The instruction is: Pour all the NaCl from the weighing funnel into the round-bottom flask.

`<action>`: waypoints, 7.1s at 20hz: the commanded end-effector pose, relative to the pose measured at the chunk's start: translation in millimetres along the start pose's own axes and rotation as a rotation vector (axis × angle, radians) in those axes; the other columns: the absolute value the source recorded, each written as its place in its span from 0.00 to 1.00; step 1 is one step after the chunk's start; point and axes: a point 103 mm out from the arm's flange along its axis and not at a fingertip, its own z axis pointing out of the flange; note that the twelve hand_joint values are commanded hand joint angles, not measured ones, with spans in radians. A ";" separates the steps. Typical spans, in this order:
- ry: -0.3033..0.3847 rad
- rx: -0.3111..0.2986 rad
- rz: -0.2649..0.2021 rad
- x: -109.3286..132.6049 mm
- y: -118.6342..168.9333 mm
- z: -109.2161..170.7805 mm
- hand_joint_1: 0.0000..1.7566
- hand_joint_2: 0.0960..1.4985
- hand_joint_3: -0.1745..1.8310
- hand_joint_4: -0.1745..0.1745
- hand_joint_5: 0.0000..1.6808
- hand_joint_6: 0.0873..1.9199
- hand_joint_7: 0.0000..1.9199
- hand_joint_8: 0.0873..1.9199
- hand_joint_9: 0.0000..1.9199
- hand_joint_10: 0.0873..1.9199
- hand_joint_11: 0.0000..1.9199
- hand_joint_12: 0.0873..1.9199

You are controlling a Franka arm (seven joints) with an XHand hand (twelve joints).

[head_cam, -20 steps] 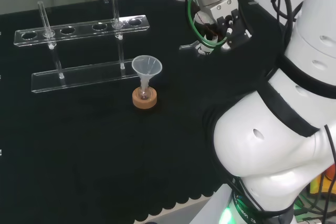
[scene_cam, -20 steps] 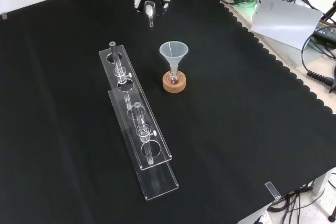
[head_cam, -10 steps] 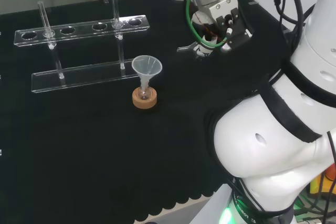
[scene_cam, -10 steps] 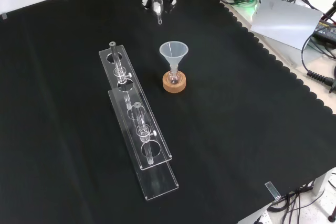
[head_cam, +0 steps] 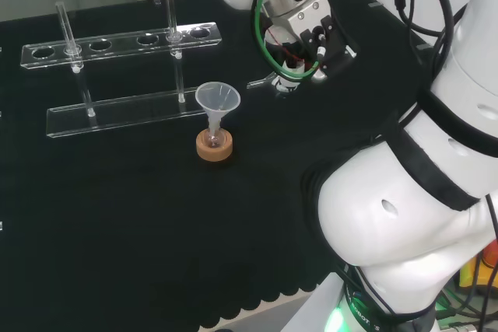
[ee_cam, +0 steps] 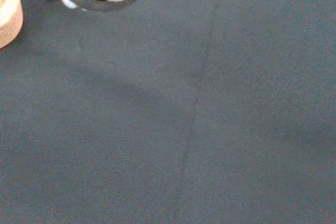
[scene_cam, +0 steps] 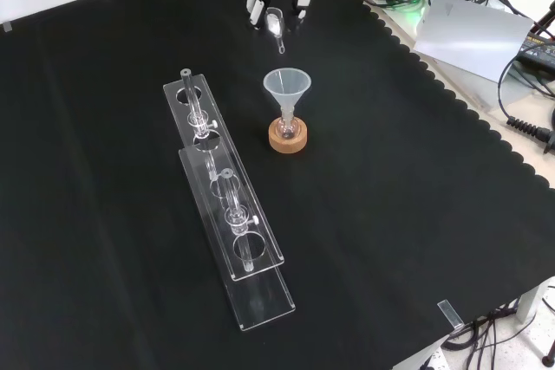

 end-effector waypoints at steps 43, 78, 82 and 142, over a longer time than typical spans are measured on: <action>-0.287 0.070 -0.060 43.3 27.9 -42.0 0.62 0.47 0.40 0.78 0.65 0.48 0.61 0.26 0.71 0.06 0.54 0.45; -0.497 0.074 -0.069 63.8 24.9 -64.3 0.62 0.47 0.40 0.78 0.65 0.48 0.60 0.26 0.71 0.05 0.55 0.44; -0.519 0.087 -0.068 65.6 25.7 -65.4 0.62 0.47 0.40 0.78 0.65 0.48 0.60 0.26 0.71 0.05 0.55 0.44; -0.891 0.144 -0.023 103.1 28.7 -96.1 0.62 0.47 0.40 0.82 0.65 0.49 0.60 0.26 0.71 0.04 0.55 0.44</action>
